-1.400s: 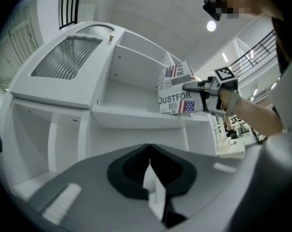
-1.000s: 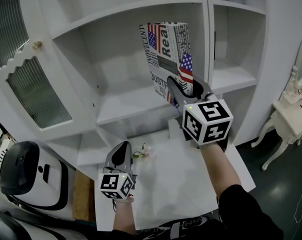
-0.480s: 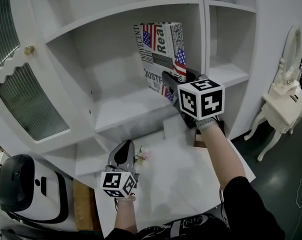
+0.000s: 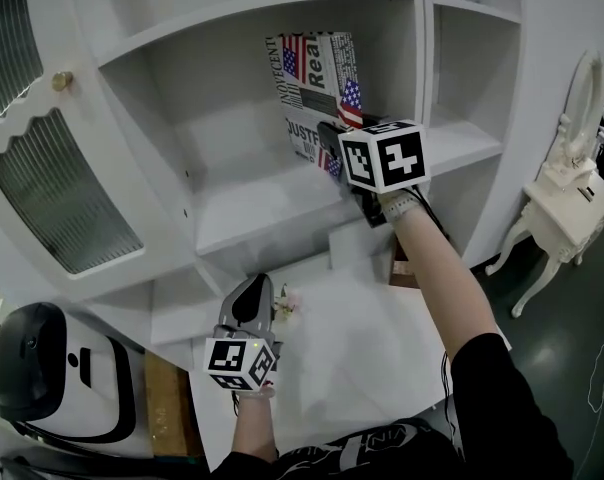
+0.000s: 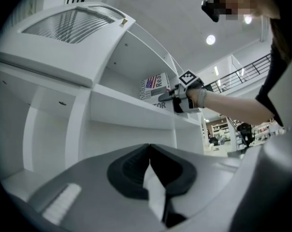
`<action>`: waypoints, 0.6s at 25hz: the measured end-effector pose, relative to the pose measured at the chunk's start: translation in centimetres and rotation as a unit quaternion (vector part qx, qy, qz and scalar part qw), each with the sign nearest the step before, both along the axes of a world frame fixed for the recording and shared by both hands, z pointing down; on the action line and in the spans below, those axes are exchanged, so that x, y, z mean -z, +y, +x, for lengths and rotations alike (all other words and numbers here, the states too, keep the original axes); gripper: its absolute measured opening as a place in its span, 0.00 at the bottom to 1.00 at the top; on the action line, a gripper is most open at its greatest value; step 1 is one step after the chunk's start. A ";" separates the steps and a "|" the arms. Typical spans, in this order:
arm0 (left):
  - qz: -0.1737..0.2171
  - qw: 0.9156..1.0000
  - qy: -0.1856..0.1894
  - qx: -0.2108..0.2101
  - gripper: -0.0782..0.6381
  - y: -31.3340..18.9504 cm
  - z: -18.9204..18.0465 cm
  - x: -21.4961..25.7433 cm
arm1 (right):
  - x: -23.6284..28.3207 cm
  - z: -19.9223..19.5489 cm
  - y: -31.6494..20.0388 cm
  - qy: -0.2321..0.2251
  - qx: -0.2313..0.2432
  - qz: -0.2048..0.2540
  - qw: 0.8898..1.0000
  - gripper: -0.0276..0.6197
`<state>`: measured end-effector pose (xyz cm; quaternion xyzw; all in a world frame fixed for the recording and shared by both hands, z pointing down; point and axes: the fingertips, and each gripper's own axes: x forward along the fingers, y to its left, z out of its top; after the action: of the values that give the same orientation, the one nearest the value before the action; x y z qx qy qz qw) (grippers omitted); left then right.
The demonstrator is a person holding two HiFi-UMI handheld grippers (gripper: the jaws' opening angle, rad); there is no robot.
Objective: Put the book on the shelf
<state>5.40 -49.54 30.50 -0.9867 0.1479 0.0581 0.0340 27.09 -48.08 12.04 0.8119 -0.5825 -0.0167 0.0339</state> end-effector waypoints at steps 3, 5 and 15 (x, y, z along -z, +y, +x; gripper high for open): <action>-0.002 1.000 0.001 0.004 0.11 0.0 -0.4 -0.2 | -0.1 0.2 -0.5 -0.001 -0.003 -0.002 1.000 0.29; -0.003 1.000 0.000 0.006 0.11 -0.1 -0.7 -0.3 | -0.1 0.4 -0.7 -0.003 -0.008 -0.002 1.000 0.29; -0.011 1.000 -0.002 0.019 0.11 -0.8 -2.1 -0.8 | 0.4 0.0 -0.9 0.028 -0.012 0.004 1.000 0.43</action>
<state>3.30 -50.34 31.33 -0.9842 0.1671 0.0542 0.0240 27.09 -48.97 11.60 0.8185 -0.5711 -0.0411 0.0473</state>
